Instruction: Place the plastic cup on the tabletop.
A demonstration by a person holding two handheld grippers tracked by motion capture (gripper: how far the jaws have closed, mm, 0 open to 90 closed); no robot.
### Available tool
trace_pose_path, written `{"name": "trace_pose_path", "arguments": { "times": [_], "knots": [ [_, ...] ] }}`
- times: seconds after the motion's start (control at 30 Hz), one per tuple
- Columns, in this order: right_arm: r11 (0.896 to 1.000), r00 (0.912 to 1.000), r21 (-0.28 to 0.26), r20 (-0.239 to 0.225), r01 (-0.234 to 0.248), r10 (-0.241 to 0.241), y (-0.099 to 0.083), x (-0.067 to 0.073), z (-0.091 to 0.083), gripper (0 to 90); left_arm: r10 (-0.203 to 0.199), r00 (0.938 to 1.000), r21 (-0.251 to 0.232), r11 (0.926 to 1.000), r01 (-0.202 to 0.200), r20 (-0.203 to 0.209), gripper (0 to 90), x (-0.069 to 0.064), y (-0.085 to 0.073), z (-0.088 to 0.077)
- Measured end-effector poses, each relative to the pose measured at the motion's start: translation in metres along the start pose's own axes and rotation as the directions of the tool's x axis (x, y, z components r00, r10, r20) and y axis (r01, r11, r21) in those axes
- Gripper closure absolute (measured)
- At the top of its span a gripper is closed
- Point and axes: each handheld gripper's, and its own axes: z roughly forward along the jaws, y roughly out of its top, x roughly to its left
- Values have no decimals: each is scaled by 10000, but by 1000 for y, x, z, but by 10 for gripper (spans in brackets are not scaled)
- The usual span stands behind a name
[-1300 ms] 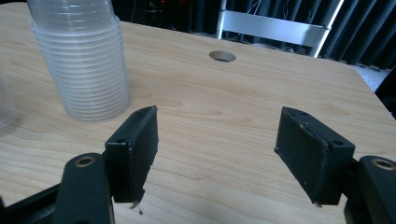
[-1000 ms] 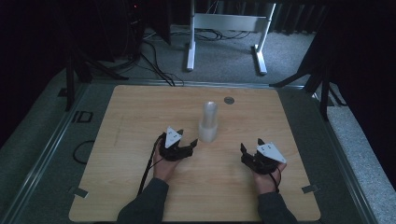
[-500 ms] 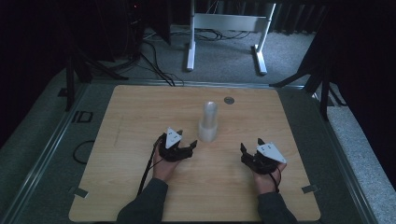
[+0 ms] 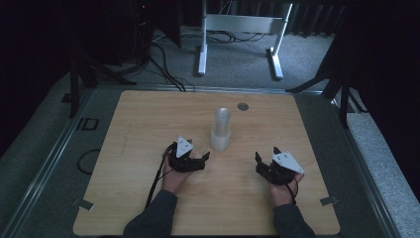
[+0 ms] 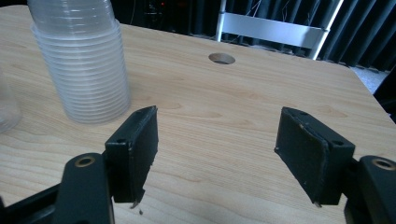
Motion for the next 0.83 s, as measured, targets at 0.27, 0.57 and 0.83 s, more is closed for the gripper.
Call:
{"name": "trace_pose_path", "arguments": {
  "times": [0.27,0.57,0.83],
  "knots": [
    [10000,10000,-2,5,0,0,0,0,0,295,-50,10000,-42,10000,50,11,143,1,-1,-4],
    [10000,10000,3,-7,13,-13,0,0,0,295,-135,9999,-186,9997,134,-54,144,2,-2,-8],
    [10000,10000,8,-14,17,-17,0,0,0,295,-136,9999,-93,9999,136,-11,143,1,-4,-8]
  ]
}}
